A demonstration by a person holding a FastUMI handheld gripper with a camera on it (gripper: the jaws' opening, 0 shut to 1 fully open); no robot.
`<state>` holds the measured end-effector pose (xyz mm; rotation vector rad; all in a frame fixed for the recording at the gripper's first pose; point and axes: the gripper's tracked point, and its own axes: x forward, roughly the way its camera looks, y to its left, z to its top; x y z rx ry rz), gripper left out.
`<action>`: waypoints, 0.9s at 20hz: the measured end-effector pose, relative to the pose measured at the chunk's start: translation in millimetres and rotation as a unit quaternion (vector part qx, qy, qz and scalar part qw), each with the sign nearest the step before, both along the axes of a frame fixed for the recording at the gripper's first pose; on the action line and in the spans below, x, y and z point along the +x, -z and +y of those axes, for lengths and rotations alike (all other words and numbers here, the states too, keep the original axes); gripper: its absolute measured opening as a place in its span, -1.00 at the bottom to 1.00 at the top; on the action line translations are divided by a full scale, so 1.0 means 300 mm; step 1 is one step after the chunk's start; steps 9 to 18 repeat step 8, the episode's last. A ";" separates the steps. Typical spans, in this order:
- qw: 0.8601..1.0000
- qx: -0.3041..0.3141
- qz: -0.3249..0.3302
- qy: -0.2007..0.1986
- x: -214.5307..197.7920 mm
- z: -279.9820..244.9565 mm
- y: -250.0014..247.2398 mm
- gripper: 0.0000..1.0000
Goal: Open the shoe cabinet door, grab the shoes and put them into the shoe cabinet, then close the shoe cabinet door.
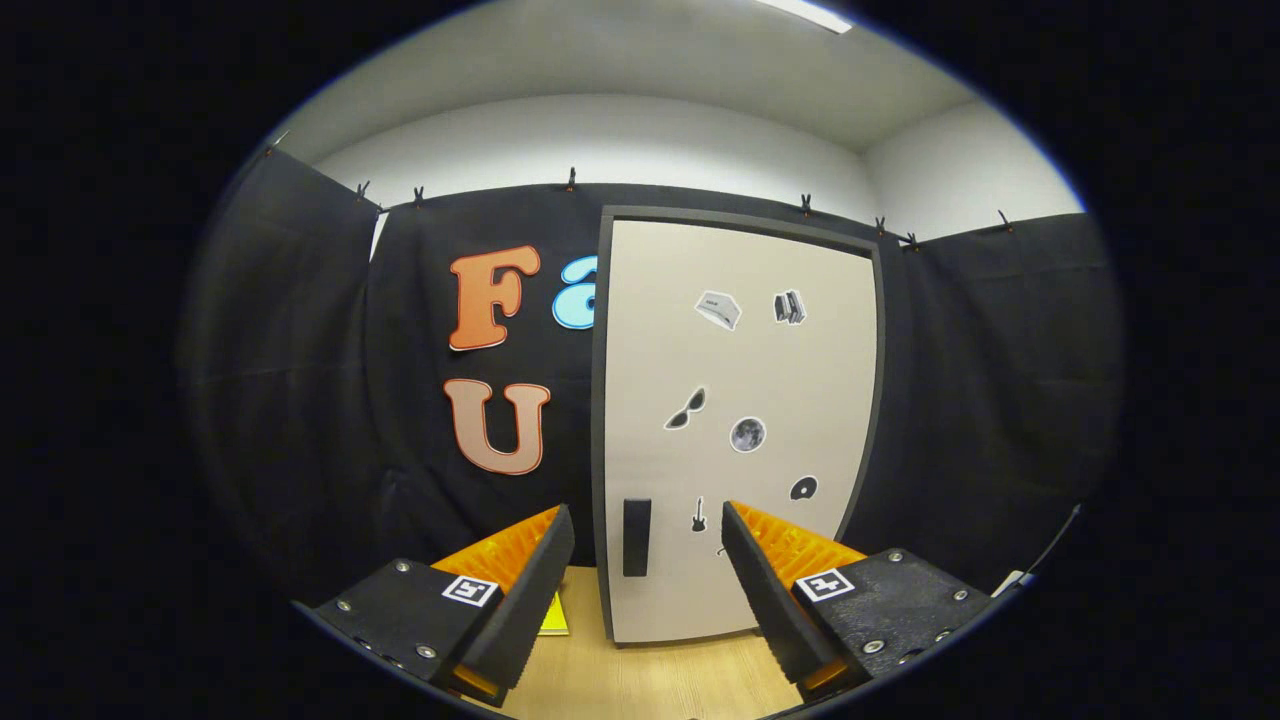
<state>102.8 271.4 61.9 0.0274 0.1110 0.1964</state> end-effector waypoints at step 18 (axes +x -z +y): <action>1.000 -0.003 0.009 -0.009 0.029 0.027 0.025 0.85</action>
